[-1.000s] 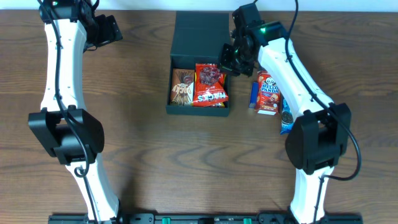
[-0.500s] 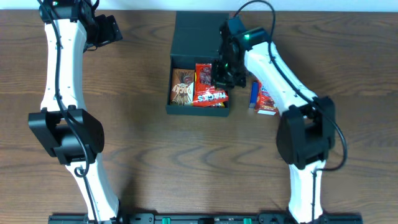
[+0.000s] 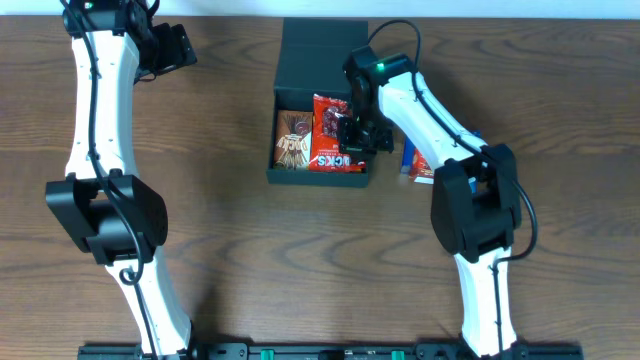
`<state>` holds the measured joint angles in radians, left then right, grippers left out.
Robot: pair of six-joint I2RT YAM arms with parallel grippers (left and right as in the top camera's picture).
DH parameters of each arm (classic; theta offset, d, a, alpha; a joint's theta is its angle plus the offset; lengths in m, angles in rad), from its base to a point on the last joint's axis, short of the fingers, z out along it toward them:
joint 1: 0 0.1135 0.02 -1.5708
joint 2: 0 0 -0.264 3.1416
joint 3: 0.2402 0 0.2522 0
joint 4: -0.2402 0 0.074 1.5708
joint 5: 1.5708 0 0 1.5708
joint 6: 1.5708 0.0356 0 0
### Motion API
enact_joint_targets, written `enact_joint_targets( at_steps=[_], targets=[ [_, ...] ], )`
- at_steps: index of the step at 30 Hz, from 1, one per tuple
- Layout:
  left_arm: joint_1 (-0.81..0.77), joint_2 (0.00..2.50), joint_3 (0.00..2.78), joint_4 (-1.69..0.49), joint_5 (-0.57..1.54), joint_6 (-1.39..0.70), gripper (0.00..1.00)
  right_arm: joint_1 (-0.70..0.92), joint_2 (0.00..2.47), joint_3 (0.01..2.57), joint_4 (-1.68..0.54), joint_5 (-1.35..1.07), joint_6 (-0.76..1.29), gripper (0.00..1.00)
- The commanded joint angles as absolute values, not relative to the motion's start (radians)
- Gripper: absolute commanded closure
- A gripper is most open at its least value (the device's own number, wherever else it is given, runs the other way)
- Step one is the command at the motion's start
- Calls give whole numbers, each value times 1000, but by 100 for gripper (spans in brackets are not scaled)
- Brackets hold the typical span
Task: Pack container
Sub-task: 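Lower the red Hacks bag into the box beside the yellow bag, release, then withdraw the right gripper toward the Hello Panda box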
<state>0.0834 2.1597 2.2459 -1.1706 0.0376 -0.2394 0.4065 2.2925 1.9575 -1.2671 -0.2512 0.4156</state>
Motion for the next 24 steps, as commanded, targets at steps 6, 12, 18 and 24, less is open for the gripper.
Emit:
enact_joint_targets(
  at_steps=[6,12,18,24],
  targets=[
    [84,2155,2240,-1173,27,-247,5,413,2206,2051,-1139,-232,380,99],
    [84,2155,2240,-1177,27,-247,5,419,2262,2011,-1065,-220,380,98],
    [84,2155,2240,-1177,27,-247,5,422,2339,2010,-1094,-217,379,99],
    [84,2155,2240,-1177,27,-247,5,411,2313,2032,-1100,-213,376,99]
  ],
)
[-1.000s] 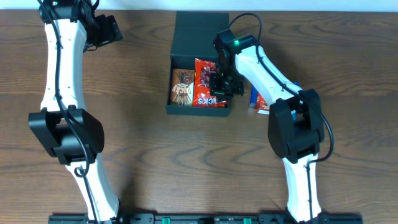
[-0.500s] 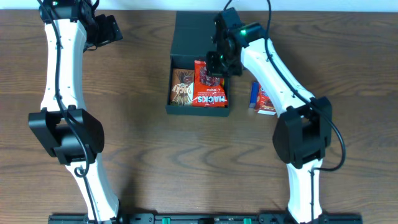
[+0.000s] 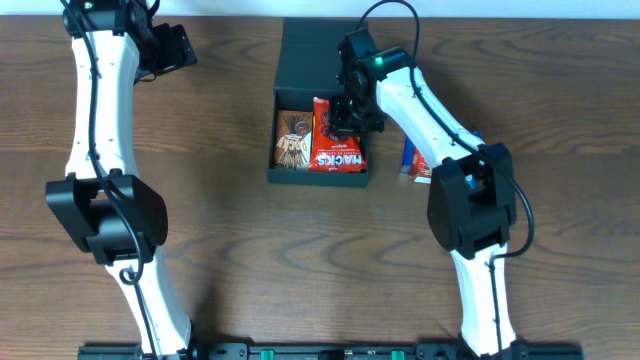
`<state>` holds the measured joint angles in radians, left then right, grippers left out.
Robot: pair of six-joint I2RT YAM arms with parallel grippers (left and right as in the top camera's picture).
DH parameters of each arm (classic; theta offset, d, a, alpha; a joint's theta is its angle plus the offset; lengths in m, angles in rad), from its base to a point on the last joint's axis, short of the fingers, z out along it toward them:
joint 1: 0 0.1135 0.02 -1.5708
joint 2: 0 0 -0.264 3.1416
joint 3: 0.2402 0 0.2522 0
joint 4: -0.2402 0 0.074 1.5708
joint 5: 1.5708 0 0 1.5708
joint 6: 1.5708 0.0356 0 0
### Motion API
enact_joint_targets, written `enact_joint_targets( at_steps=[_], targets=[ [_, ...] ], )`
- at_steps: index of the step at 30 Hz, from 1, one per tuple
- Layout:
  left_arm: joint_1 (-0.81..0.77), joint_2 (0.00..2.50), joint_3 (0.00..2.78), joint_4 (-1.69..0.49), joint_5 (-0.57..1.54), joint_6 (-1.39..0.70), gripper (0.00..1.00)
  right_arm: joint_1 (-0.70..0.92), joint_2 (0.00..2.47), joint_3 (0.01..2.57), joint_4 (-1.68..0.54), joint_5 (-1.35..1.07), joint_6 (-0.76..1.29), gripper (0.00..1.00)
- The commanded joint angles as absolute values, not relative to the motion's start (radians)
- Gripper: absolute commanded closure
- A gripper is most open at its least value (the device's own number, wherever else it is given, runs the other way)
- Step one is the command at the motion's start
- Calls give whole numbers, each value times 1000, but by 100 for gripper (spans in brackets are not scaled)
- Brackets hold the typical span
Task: Pack container
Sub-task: 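Withdraw the right gripper toward the Hello Panda box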
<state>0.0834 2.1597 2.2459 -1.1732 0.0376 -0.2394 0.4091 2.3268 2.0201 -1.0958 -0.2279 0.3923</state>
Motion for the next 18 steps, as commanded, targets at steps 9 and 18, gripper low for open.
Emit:
enact_joint_targets(
  at_steps=[9,18],
  targets=[
    [84,2155,2240,-1177,27,-247,5,326,2135,2120,-1148,-14,350,99],
    [84,2155,2240,-1177,27,-247,5,53,2115,2111,-1345,210,218,99]
  ],
)
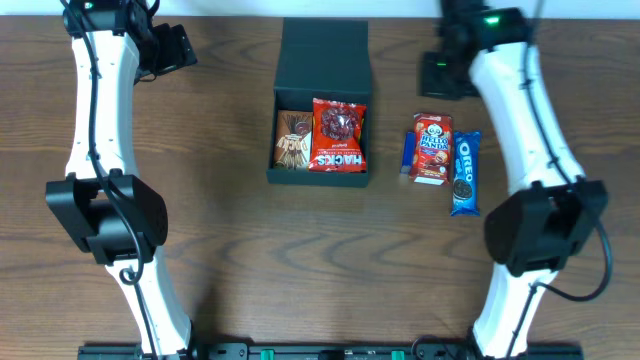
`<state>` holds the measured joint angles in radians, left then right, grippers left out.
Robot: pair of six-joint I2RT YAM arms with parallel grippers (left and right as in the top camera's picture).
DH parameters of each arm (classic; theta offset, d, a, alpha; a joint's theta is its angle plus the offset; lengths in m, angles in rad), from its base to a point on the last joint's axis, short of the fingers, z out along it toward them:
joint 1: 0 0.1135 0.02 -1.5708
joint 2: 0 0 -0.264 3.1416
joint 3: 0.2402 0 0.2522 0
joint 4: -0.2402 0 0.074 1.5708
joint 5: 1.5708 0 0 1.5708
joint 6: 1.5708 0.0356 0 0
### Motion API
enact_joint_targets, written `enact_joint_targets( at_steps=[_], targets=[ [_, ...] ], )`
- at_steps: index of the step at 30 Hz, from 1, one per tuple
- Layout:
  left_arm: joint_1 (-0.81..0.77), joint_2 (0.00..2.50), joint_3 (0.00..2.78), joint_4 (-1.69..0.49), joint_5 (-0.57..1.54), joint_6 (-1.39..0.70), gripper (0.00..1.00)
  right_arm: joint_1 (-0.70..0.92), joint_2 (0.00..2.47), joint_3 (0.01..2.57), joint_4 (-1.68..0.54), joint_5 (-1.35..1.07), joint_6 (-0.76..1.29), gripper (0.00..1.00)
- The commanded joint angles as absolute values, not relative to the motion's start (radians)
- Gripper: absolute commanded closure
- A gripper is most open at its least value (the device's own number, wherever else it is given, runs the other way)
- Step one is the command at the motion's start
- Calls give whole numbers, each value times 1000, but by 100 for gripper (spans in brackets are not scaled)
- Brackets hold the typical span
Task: Pack container
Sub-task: 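Withdraw the right gripper toward the Hello Panda box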
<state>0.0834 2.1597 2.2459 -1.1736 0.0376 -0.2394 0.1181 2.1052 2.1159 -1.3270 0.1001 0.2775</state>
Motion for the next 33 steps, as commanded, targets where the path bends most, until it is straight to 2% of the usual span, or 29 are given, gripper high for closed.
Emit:
enact_joint_targets(
  at_steps=[1,4,5,8,9,11,12,21,33],
  targets=[
    [84,2155,2240,-1177,27,-247,5,24,2115,2111,-1354,210,214,99],
    [84,2155,2240,-1177,27,-247,5,-63,2115,2111,-1381,175,216,98],
    [84,2155,2240,-1177,27,-247,5,-81,2115,2111,-1382,151,216,87],
    [84,2155,2240,-1177,27,-247,5,-102,2115,2098,-1382,151,215,44],
    [84,2155,2240,-1177,27,-248,5,-106,2115,2089,-1381,154,215,33],
    [84,2155,2240,-1178,27,-248,5,-110,2119,2062,-1380,153,211,20],
    [84,2155,2240,-1178,27,-248,5,-110,2121,2046,-1380,153,210,18],
    [84,2155,2240,-1179,28,-251,5,-110,2123,1802,-1311,70,212,20],
    [84,2155,2240,-1193,27,-251,5,-103,2123,1693,-1240,47,216,25]
  ],
)
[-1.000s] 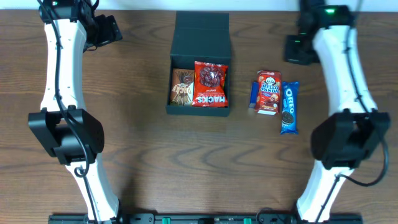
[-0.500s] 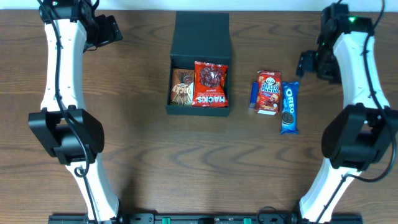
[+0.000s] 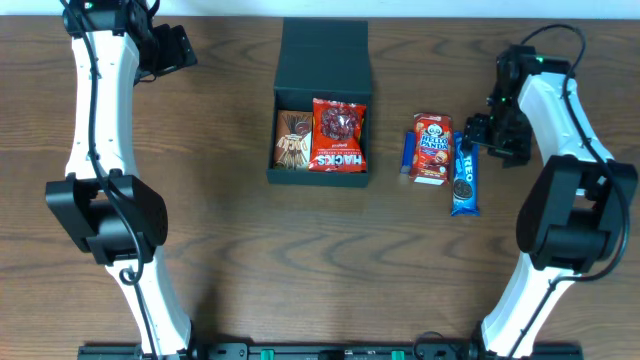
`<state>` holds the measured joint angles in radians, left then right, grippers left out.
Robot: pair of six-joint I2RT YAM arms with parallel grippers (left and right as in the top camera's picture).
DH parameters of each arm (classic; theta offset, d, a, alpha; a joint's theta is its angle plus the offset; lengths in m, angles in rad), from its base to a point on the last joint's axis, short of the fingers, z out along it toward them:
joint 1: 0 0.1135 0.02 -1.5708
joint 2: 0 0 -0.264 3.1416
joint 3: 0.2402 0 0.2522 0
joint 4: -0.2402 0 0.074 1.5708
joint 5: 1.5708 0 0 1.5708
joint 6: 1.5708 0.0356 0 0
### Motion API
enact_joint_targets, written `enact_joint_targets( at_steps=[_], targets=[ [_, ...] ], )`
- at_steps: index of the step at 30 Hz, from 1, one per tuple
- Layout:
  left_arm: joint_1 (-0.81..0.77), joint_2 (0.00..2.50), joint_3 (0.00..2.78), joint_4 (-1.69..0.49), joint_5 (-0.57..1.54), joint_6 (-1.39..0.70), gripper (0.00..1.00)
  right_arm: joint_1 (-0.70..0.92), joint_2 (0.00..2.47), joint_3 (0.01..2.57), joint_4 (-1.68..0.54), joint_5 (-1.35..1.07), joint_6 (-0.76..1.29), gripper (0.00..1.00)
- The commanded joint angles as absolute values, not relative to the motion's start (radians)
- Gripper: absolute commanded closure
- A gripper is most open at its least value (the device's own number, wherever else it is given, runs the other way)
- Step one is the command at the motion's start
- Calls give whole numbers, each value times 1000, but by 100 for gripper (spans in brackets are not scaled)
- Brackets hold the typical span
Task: Pack container
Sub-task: 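Withdraw the right gripper toward the Hello Panda box, then grasp the red Hello Panda box with the right gripper and lift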
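The black container (image 3: 272, 150) sits mid-table with its lid (image 3: 324, 55) folded open at the back. Inside lie a brown snack pack (image 3: 293, 140) and a red Hacks bag (image 3: 339, 135). To the right on the table are a small blue pack (image 3: 408, 152), a red Hello Panda box (image 3: 432, 148) and a blue Oreo pack (image 3: 465, 178). My right gripper (image 3: 492, 138) hangs beside the Oreo pack's far end, its fingers apart and nothing in them. My left gripper (image 3: 176, 46) stays at the far left corner; its jaws do not show clearly.
The brown wooden table (image 3: 230, 250) carries only the container and the three loose snacks. The arm bases stand along the near edge. A pale wall strip runs along the table's far edge.
My right gripper was at the far edge behind the Hello Panda box; it is now lower and further right, beside the far end of the Oreo pack. The snacks and left arm are unchanged.
My right gripper was over the container at the red Hacks bag, which lay tilted in the tray. Then the bag lay flat beside the brown pack with the gripper at its far end. Then the gripper stood away at the table's back, and now by the Oreo pack.
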<state>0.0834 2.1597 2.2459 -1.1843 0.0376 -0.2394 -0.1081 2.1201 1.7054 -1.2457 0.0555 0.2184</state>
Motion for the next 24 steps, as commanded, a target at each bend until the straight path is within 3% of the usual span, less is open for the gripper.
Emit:
enact_joint_targets(
  at_steps=[1,24],
  targets=[
    [84,2155,2240,-1194,27,-251,5,-102,2123,1693,-1238,47,221,25],
    [84,2155,2240,-1200,27,-250,5,-102,2123,1694,-1224,-3,231,31]
  ],
)
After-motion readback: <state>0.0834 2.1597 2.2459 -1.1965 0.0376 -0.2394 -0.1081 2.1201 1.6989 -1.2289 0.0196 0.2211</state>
